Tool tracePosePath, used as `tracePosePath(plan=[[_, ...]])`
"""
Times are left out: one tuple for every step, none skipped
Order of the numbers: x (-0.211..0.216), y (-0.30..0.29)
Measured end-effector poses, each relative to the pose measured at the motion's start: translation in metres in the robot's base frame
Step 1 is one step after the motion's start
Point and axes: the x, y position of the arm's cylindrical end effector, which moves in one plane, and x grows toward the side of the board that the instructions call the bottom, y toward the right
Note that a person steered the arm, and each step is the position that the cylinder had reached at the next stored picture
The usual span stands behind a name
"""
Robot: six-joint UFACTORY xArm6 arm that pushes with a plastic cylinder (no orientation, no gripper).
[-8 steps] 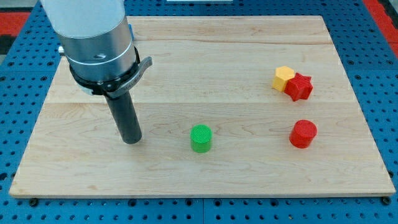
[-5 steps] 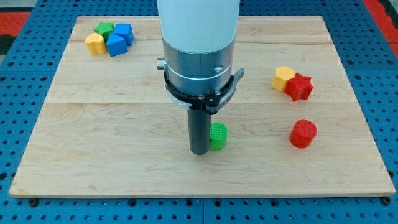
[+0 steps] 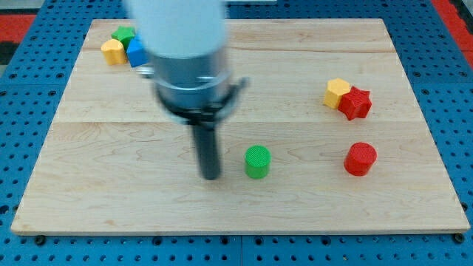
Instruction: Place the green circle to the bottom of the yellow hexagon
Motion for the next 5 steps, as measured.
tracePosePath(plan=[[-0.001,0.073],[-0.012,0.107],[-0.034,0.107],[-0.057,0.133],[-0.064,0.187]])
